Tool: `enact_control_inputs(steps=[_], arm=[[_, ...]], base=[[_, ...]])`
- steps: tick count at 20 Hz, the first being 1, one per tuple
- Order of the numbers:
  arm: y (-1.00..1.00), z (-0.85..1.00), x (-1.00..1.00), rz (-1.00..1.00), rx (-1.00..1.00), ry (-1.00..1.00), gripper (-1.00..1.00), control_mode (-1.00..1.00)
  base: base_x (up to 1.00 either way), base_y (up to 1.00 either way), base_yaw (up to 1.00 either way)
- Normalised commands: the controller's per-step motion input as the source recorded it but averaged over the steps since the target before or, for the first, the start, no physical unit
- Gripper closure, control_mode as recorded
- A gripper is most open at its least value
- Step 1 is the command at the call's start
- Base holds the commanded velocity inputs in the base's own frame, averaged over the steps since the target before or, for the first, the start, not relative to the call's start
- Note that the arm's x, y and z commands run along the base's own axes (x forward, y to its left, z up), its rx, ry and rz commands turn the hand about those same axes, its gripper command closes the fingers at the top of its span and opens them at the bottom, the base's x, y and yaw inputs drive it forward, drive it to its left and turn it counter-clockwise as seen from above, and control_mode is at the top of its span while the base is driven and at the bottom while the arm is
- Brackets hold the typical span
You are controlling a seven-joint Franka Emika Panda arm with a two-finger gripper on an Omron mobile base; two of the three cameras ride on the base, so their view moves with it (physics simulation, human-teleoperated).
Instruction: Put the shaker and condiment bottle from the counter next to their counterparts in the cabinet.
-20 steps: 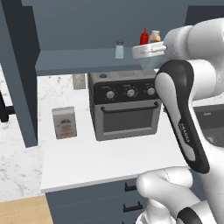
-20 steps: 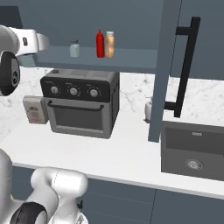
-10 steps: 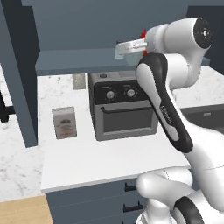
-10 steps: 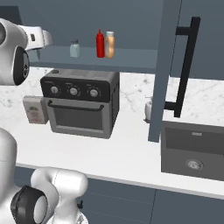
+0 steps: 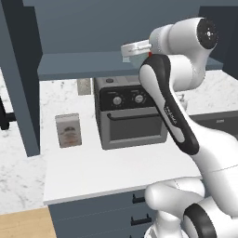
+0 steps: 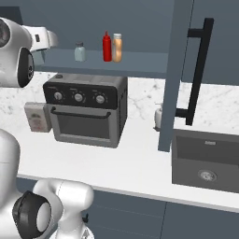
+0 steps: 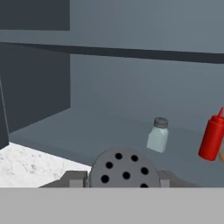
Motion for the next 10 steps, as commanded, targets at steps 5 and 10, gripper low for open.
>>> enact_control_inputs(steps=[5, 10], arm=[[0.07, -0.06, 0.00, 0.00, -0.06, 0.00, 1.00, -1.00], [0.00, -0.01, 0.02, 0.00, -0.05, -0.05, 1.00, -1.00]], base=[[0.00, 0.00, 0.00], [0.00, 0.00, 0.00]])
